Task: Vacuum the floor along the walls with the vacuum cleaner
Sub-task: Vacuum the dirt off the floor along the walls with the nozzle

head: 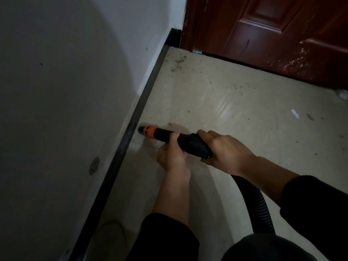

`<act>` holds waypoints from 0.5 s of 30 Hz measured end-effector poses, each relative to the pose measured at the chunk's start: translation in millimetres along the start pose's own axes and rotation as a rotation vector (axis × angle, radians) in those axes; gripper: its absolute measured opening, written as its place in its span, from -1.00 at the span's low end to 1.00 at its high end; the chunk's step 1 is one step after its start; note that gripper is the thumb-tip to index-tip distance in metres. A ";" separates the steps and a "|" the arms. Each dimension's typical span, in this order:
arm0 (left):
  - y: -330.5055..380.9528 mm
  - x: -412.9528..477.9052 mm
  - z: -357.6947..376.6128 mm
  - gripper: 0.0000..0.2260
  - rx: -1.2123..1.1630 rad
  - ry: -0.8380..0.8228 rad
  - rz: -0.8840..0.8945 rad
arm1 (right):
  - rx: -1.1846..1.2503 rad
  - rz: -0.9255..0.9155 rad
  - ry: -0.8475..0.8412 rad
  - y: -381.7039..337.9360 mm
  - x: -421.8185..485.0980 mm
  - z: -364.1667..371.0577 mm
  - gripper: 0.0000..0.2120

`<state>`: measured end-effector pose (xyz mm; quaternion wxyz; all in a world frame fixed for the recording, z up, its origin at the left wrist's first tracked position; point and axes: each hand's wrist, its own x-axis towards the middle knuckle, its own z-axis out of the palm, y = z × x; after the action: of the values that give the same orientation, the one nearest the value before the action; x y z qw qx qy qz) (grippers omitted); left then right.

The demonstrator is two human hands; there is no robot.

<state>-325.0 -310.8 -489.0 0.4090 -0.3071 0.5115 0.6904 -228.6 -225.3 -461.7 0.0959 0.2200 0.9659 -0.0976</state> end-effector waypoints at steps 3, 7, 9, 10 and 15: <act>3.7 2.0 -1.2 -0.88 0.008 0.002 -0.005 | 0.008 0.008 0.005 -3.9 3.8 2.8 -0.46; 8.3 4.7 -3.3 -0.88 0.002 -0.009 0.001 | 0.006 0.017 0.016 -9.1 8.1 7.4 -0.45; 9.0 5.2 -3.3 -0.88 0.003 -0.008 0.005 | 0.005 0.024 0.020 -10.5 8.7 8.4 -0.44; 8.8 5.4 -2.8 -0.88 0.006 -0.009 0.004 | 0.004 0.030 0.021 -10.5 8.7 8.0 -0.45; 3.3 5.0 4.1 -0.88 0.030 -0.021 -0.011 | 0.012 0.063 0.024 -4.5 2.3 5.2 -0.44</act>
<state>-330.3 -306.1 -490.5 0.4228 -0.2963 0.5157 0.6837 -231.9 -229.6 -466.6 0.0859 0.2520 0.9589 -0.0978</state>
